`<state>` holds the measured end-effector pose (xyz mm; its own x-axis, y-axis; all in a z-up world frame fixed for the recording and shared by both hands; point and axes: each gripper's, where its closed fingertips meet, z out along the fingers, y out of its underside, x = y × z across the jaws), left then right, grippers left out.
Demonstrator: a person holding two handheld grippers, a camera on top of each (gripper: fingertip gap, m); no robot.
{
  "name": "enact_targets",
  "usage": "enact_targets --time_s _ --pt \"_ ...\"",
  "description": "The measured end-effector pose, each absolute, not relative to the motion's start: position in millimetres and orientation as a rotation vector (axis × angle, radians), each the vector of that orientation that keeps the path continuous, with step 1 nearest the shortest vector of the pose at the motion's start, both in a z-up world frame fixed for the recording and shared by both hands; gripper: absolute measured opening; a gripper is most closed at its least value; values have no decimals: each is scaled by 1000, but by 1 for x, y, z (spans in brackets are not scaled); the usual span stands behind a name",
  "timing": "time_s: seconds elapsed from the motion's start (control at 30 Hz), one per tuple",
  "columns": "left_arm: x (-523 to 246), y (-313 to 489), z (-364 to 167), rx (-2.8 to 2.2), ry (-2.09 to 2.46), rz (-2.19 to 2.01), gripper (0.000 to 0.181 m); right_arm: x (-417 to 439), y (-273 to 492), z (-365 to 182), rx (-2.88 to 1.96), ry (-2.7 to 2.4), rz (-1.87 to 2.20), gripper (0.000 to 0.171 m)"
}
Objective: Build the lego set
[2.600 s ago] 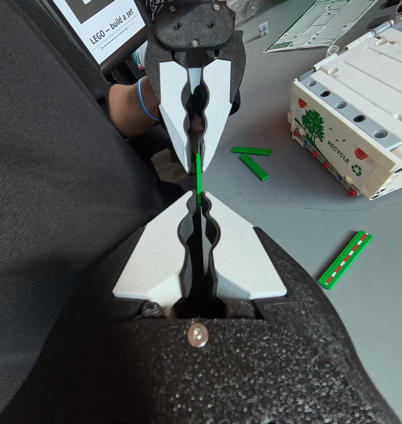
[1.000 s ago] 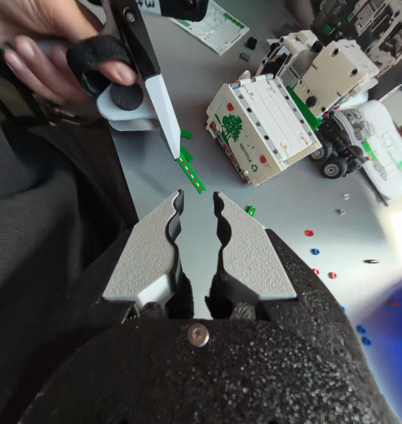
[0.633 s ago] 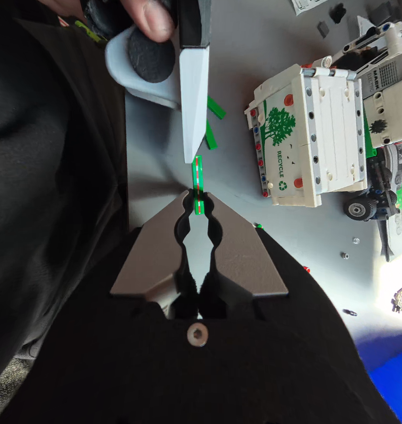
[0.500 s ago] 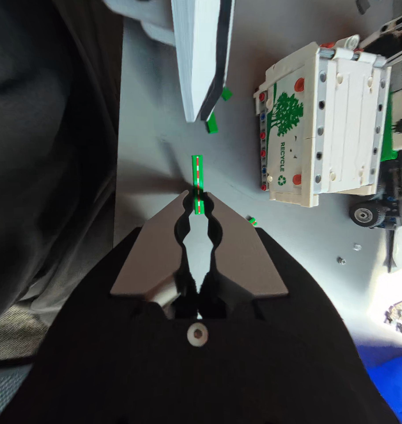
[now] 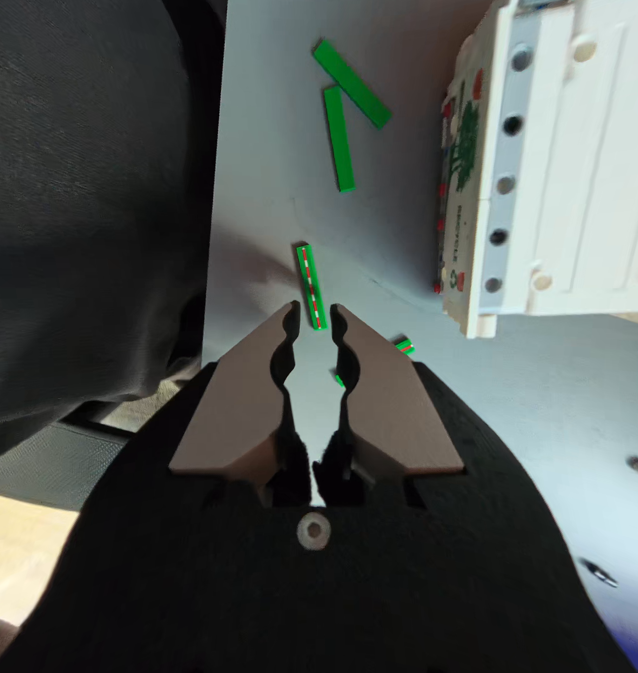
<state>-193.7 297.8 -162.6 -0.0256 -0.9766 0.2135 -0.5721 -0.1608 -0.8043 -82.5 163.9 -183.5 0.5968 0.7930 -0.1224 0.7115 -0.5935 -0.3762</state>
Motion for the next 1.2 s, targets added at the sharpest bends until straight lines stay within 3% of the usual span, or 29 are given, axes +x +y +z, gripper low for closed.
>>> enact_targets --time_s 0.03,0.27,0.43,0.77,0.9,1.03,1.2 --pt "-197 304 -162 -1773 1595 -1093 19 -81 164 -177 -2521 -1138 431 16" --pt "-231 370 -161 -1789 1420 -940 21 -16 181 -126 -2153 -186 335 17" --pt "-274 440 -158 -1848 1315 -659 22 -8 181 -101 -1771 153 410 16" --pt "-216 479 -183 -1948 1361 -713 28 -78 212 -99 -1898 -157 475 15" --pt "-199 509 -175 -1991 1198 -696 27 -110 239 -91 -1908 -298 422 23" --pt "-199 546 -188 -2093 1260 -550 66 -145 268 -89 -1929 -409 407 22" --pt "-195 569 -191 -2016 1408 -501 62 -173 274 -101 -1929 -486 466 21"
